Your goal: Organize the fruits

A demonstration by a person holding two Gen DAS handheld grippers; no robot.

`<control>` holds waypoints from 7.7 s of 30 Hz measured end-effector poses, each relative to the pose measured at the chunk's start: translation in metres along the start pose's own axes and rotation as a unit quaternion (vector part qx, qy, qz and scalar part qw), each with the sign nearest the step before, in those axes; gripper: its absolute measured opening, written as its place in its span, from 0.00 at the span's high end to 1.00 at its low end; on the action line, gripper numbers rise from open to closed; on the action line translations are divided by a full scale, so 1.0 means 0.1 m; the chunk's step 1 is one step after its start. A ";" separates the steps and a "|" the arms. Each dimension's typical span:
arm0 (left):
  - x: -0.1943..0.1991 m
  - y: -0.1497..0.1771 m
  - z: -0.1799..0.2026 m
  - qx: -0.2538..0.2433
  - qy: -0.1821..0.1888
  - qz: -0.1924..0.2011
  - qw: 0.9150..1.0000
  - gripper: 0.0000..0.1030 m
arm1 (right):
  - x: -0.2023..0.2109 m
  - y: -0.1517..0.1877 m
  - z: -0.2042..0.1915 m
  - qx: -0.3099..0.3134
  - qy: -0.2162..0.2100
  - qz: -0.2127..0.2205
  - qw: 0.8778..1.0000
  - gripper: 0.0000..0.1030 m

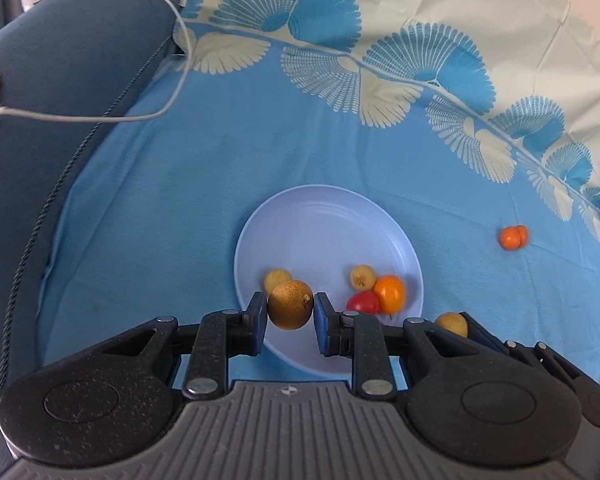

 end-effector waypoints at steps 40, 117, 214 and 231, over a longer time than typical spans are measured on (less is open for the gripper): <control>1.82 0.88 0.12 -0.044 -0.055 0.141 0.987 0.00 | 1.67 0.47 -0.22 0.012 0.019 0.070 0.997 0.01; -2.53 -1.27 3.10 -0.298 0.033 0.005 0.954 0.03 | -1.41 -0.21 3.50 -0.078 0.189 0.047 0.978 0.01; 1.61 1.13 -0.05 -0.052 -0.060 0.058 0.995 0.60 | 1.84 0.82 -0.36 0.078 -0.074 0.034 0.994 0.64; 1.04 0.38 -0.02 -0.051 -0.076 0.043 0.995 0.60 | 1.09 0.35 -0.10 0.031 -0.053 0.022 0.998 0.64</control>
Point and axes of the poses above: each gripper's, at about its wrist camera, not at the fingertips, and x roughly against the way its jaws point, z to its right, y to its underside, the point moved 4 cm from there along -x, roughly the way its jaws point, and after that the axes turned 9 degrees about -x, right-handed, at the moved point
